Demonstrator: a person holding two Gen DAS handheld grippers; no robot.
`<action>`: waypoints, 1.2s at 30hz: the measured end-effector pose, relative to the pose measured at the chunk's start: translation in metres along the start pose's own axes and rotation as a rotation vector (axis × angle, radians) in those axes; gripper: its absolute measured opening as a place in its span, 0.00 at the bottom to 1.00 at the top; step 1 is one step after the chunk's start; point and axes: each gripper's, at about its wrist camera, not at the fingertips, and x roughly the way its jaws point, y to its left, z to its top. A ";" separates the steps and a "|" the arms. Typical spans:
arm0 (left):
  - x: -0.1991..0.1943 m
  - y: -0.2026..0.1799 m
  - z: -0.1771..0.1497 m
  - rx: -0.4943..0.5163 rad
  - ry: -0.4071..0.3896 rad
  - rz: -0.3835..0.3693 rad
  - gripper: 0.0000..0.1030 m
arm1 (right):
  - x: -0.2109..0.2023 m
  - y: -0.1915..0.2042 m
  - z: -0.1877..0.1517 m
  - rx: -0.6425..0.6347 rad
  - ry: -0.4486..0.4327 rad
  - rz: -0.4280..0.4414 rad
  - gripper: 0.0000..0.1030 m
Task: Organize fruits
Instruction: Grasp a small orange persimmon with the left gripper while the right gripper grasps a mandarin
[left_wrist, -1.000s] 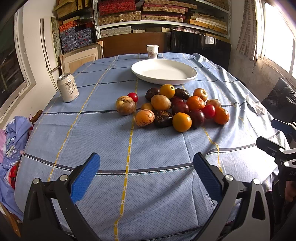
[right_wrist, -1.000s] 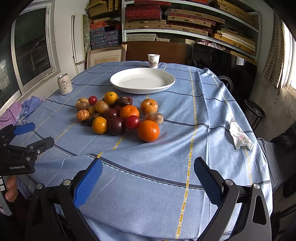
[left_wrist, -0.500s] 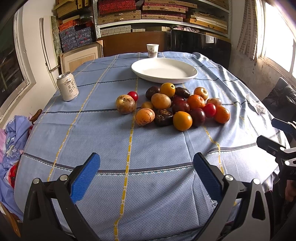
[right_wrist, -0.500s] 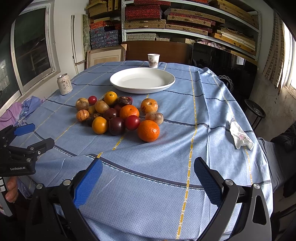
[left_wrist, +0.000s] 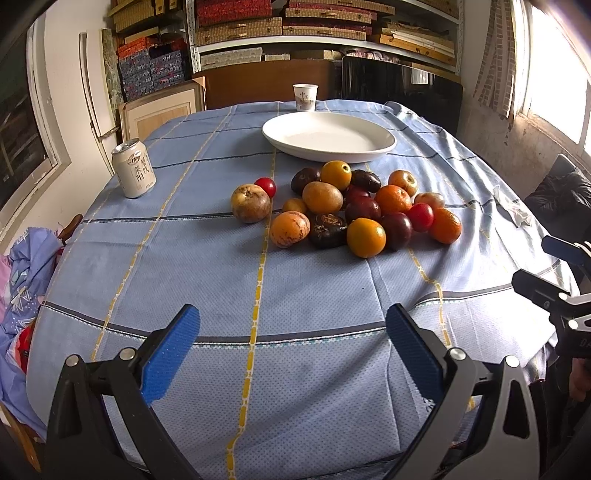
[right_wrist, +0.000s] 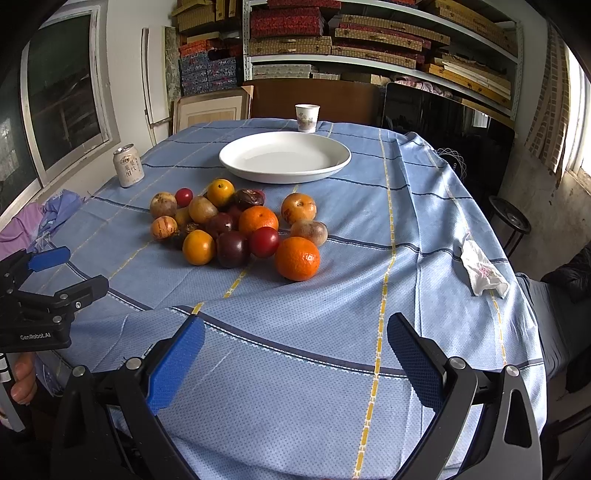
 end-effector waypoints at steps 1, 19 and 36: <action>0.001 0.000 0.000 0.000 0.002 -0.001 0.96 | 0.000 0.000 0.000 0.001 0.000 0.000 0.97; 0.034 0.038 0.026 -0.071 -0.032 -0.012 0.96 | 0.053 -0.019 0.025 0.040 0.054 0.094 0.97; 0.069 0.039 0.023 -0.055 0.012 -0.078 0.96 | 0.115 -0.022 0.038 0.027 0.171 0.137 0.69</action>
